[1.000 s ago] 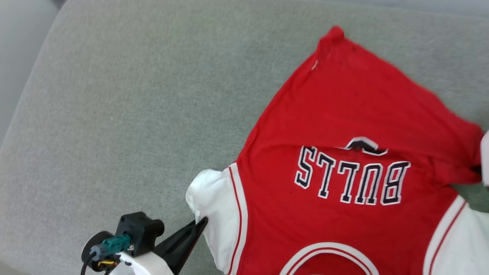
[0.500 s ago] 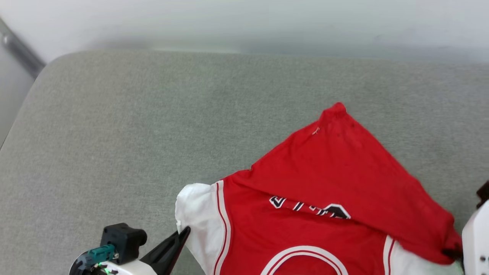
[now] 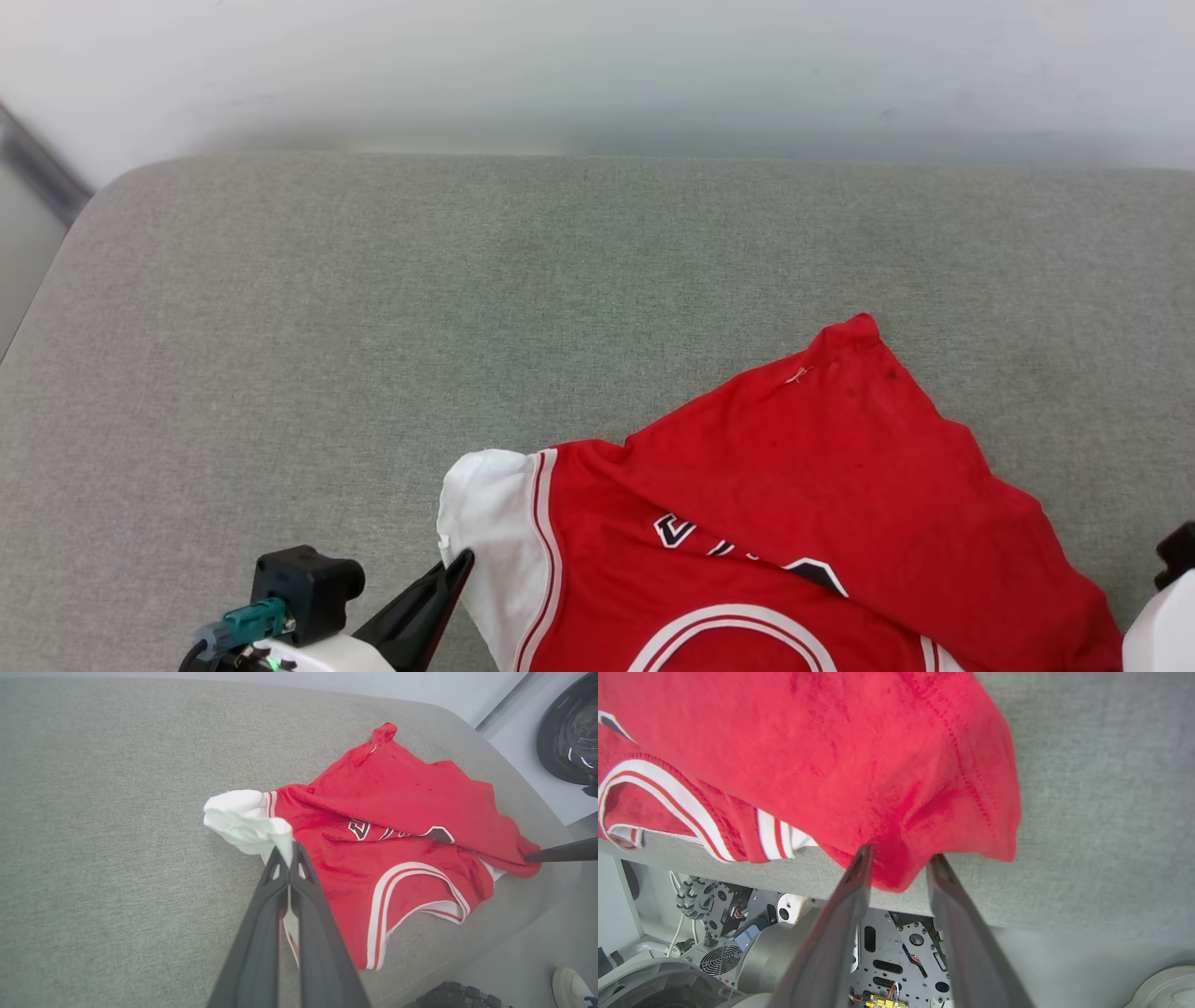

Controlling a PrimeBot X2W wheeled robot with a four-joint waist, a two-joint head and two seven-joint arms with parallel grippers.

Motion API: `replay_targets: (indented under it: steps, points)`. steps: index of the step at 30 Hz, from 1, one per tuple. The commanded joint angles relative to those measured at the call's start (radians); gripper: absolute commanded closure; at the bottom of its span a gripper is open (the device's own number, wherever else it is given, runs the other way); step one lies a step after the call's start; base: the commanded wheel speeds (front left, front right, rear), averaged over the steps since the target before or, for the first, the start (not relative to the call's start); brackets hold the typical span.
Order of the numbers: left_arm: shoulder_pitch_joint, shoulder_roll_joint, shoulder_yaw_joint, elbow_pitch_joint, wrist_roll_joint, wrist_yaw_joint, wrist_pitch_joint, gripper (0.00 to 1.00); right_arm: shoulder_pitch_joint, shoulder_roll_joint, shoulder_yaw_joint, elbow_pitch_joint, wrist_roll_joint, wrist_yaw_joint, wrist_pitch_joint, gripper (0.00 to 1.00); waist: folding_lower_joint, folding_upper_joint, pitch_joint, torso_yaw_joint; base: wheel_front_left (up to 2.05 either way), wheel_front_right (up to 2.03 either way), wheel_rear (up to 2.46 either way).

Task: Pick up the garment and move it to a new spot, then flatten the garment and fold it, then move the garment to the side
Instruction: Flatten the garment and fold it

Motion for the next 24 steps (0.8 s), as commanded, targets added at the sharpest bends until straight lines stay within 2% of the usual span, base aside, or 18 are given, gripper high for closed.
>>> replay_targets:
  steps: [1,8,13,24]
  points:
    - [-0.011,-0.001,0.0,-0.009,0.001,-0.001,-0.001,1.0,-0.028,-0.019,0.001,-0.004,0.017,0.0,-0.011,0.0,0.0002,0.0,0.004,0.005,0.0,0.0,0.0]
    - [-0.032,-0.002,-0.001,-0.043,-0.001,-0.008,0.003,1.0,-0.136,-0.071,0.024,-0.079,0.088,0.0,0.003,0.0,0.0002,0.0,0.042,0.041,0.0,0.0,0.0]
    - [-0.056,-0.002,-0.008,-0.07,0.009,-0.011,0.009,1.0,-0.276,-0.082,0.062,-0.129,0.081,0.0,0.043,0.0,0.0002,0.0,0.099,0.084,0.0,0.0,0.0]
    - [-0.12,-0.018,-0.044,-0.092,0.028,-0.046,0.01,1.0,-0.544,-0.101,0.152,-0.026,-0.041,0.0,0.105,0.0,0.0002,0.0,0.225,0.208,0.0,0.0,0.0]
